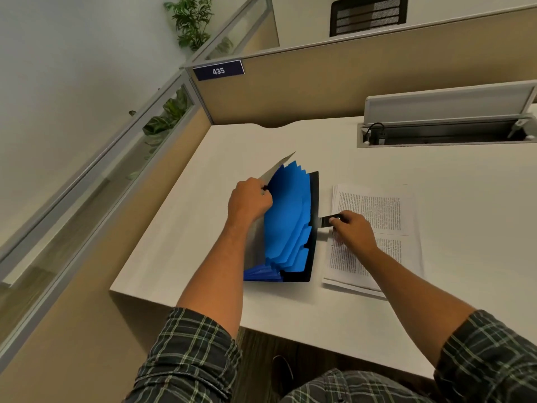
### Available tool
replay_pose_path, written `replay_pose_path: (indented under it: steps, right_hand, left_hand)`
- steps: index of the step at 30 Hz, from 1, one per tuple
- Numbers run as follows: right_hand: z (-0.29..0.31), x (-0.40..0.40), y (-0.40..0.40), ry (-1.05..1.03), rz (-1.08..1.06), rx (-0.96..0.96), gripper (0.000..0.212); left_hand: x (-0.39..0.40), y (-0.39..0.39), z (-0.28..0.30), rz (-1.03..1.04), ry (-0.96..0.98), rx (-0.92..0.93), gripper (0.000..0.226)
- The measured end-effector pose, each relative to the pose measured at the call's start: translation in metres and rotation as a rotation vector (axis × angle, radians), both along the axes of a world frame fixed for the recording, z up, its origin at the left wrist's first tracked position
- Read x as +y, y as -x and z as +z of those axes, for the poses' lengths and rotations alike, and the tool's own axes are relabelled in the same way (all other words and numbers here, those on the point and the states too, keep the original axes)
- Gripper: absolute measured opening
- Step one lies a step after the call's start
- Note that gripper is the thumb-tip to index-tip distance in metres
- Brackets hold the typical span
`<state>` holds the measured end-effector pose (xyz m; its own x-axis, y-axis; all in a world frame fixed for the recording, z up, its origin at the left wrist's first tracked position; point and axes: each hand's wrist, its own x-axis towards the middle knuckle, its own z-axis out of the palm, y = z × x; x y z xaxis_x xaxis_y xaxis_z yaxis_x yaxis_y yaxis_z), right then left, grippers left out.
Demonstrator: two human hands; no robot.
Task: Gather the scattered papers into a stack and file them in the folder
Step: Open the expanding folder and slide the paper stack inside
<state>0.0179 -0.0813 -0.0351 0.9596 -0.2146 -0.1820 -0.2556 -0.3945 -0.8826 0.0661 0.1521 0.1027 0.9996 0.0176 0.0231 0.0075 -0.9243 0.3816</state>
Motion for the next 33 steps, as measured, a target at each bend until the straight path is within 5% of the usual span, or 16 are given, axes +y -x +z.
replay_pose_path:
  steps: [4,7,12,20,29,33]
  right_hand:
    - [0.004,-0.006,-0.006,0.13,0.015,-0.072,0.016]
    - [0.006,-0.014,-0.005,0.104,0.006,-0.092,0.034]
    - [0.007,-0.041,0.012,0.379,-0.333,-0.062,0.069]
    - [0.001,-0.076,0.038,0.611,-0.407,0.356,0.105]
    - [0.008,-0.082,0.031,0.644,-0.301,0.371,0.086]
    - [0.012,-0.075,0.037,0.599,-0.379,0.416,0.102]
  left_hand:
    - [-0.025,0.0,-0.008,-0.064,-0.139,-0.011,0.018]
    - [-0.042,0.0,-0.013,-0.107,-0.223,-0.024,0.025]
    - [-0.062,0.0,-0.018,-0.171,-0.286,-0.025,0.026]
    - [-0.069,0.007,-0.024,-0.211,-0.326,0.003,0.024]
    - [-0.057,0.015,-0.021,-0.182,-0.302,-0.022,0.025]
    - [-0.053,0.015,-0.02,-0.162,-0.279,-0.035,0.029]
